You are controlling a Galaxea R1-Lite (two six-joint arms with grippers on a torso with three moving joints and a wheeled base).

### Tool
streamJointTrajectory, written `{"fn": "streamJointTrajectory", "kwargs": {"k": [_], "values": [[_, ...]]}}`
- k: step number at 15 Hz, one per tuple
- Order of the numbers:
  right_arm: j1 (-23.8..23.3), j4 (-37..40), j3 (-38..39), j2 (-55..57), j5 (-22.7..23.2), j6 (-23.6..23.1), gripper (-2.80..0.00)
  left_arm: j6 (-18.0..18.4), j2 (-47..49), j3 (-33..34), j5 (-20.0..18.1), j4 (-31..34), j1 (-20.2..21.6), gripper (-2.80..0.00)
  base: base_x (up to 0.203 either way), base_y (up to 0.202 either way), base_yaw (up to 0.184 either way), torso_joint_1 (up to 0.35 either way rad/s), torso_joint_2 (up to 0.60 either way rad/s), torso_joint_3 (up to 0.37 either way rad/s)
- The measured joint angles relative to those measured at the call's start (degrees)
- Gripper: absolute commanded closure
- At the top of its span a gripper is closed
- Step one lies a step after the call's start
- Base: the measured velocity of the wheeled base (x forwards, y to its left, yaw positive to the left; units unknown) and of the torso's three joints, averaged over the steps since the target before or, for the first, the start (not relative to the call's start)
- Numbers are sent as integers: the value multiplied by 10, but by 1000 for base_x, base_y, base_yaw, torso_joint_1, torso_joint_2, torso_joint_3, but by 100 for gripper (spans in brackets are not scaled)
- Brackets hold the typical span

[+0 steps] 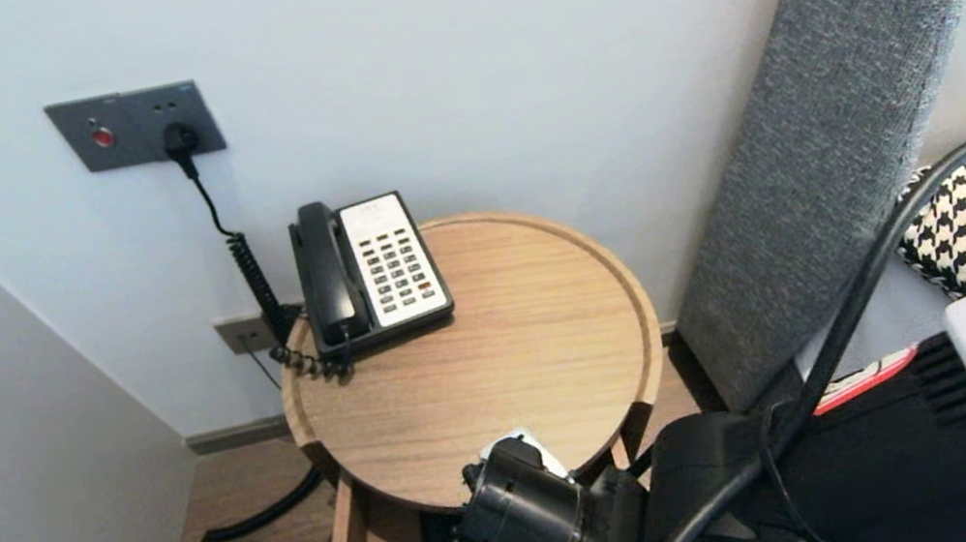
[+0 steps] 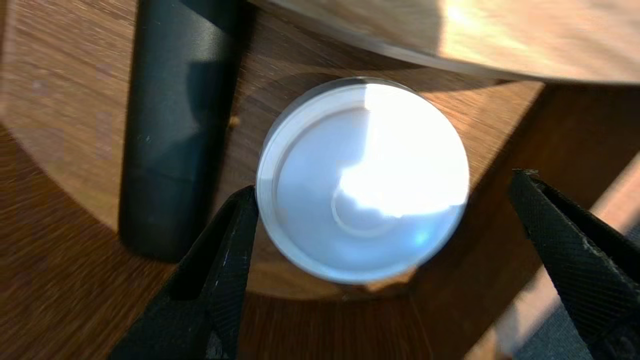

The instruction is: Put the remote controls on the table in the drawer one by one

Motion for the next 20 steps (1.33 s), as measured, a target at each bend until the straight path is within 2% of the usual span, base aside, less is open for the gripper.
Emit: {"fn": "streamJointTrajectory", "kwargs": {"k": [12,13,20], "values": [[-5,2,25,-111,-1,-4,-280,0,0,0,0,0,0,0,0,0,0,0,0,0],[-6,3,25,-120,-1,-4,0,0,0,0,0,0,0,0,0,0,0,0,0,0],[-29,40,28,-176,-1,-6,0,0,0,0,0,0,0,0,0,0,0,0,0,0]]}}
